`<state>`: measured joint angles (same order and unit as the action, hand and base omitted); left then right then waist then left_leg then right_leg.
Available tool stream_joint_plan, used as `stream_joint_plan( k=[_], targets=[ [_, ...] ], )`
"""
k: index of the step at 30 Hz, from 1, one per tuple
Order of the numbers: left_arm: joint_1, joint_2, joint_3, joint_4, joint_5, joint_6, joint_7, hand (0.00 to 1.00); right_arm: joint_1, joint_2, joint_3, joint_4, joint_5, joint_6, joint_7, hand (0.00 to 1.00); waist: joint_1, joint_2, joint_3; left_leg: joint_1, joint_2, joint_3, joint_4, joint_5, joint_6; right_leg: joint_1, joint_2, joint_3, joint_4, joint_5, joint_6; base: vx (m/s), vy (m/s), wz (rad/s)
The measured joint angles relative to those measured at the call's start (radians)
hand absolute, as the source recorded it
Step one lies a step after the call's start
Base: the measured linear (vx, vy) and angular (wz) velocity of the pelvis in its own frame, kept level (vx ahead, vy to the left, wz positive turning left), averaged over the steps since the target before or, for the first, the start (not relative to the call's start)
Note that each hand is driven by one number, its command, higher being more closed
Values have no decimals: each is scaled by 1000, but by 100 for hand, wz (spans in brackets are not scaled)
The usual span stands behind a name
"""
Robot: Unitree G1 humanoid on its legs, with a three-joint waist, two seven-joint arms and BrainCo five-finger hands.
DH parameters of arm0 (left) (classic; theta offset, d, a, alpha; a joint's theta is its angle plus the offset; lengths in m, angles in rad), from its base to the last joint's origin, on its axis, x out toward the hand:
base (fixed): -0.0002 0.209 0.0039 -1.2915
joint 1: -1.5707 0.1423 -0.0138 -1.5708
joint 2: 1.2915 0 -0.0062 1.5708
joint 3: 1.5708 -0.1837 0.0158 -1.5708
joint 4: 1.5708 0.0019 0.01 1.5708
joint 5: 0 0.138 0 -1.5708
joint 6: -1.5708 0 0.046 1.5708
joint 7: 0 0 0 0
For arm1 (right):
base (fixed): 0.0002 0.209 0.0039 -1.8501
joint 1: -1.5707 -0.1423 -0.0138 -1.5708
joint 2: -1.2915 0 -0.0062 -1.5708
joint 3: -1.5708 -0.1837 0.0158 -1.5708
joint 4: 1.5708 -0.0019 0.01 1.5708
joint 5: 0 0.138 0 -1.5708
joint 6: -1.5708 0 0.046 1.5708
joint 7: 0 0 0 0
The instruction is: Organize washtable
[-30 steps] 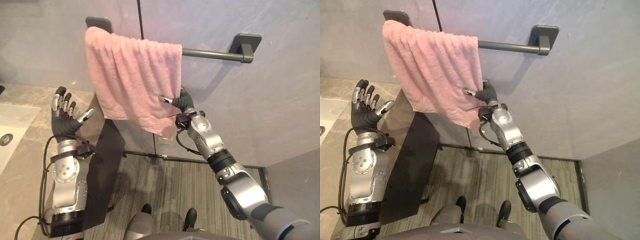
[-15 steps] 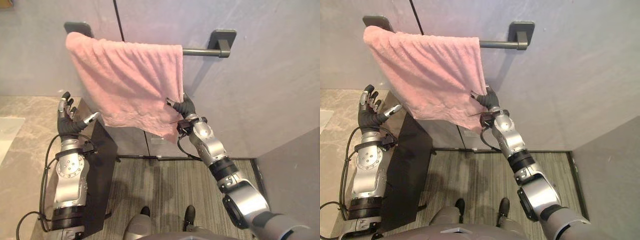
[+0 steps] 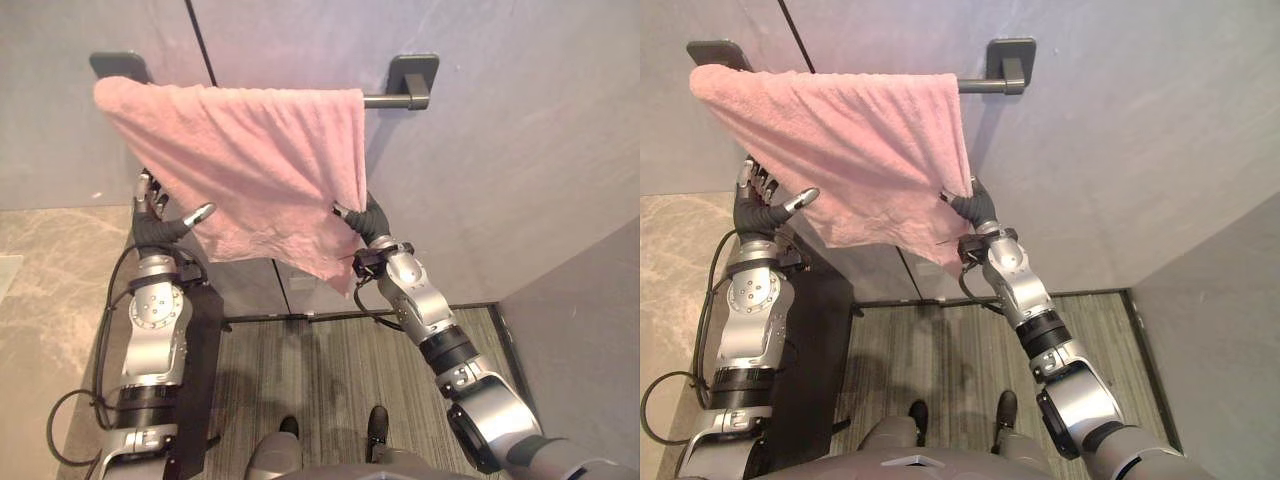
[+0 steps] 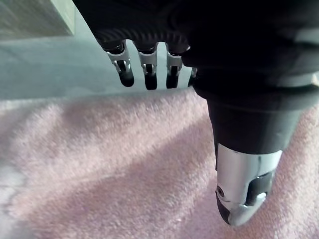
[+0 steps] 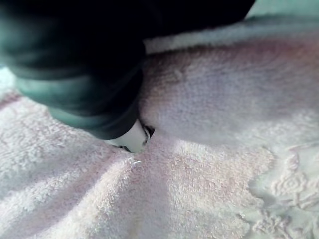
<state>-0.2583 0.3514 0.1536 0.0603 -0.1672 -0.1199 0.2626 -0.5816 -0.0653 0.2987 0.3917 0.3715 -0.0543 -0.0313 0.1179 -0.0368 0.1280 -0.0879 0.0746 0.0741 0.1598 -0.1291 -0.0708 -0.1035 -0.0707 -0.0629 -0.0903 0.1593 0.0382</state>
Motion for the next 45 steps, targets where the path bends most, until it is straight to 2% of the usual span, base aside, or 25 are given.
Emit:
stream_joint_plan(
  k=[3, 13, 22, 29, 36, 45],
  targets=[
    [-38, -3, -7, 20, -2, 0, 31, 100, 11, 2, 25, -14, 2, -1, 10, 100, -11, 0, 0, 2, 1, 6, 0, 0, 0, -2, -1, 8, 0, 4, 0, -29, 3, -7],
    [-105, 0, -37, 35, -2, 0, 34, 100, 27, 7, 77, -48, 2, -9, 12, 100, -31, -6, -4, 2, 1, 20, -1, 0, 0, -10, -2, 20, -1, 9, 2, -1, 3, -4],
    [-91, 0, -35, 38, 36, 0, 28, 100, 47, 7, 80, -55, 1, -10, 13, 100, -28, -14, -11, 5, 0, 8, 1, 1, 1, 0, -3, 11, -1, 10, 2, -6, -1, 2],
    [-80, 0, -42, 38, 71, -1, -26, 100, 60, 7, -4, -57, -2, -9, 22, 100, -25, -15, -13, 7, -3, -10, -19, 22, -1, 3, -3, -7, -1, 10, 3, -19, -10, 8],
    [-83, -1, -84, 49, 77, -4, -79, 100, -42, 6, -119, 83, -11, -2, 16, 100, -27, -15, -19, 9, -9, -11, -25, 29, 2, 3, -7, -6, 0, 14, 8, -3, -1, 0],
    [-98, -1, -84, 67, 76, -4, -97, 100, -97, 5, -149, 130, -19, 12, 1, 100, -31, -15, -19, 9, -12, -10, -27, 29, 2, 2, -9, -5, 0, 14, 9, 0, 0, 0]
  ],
)
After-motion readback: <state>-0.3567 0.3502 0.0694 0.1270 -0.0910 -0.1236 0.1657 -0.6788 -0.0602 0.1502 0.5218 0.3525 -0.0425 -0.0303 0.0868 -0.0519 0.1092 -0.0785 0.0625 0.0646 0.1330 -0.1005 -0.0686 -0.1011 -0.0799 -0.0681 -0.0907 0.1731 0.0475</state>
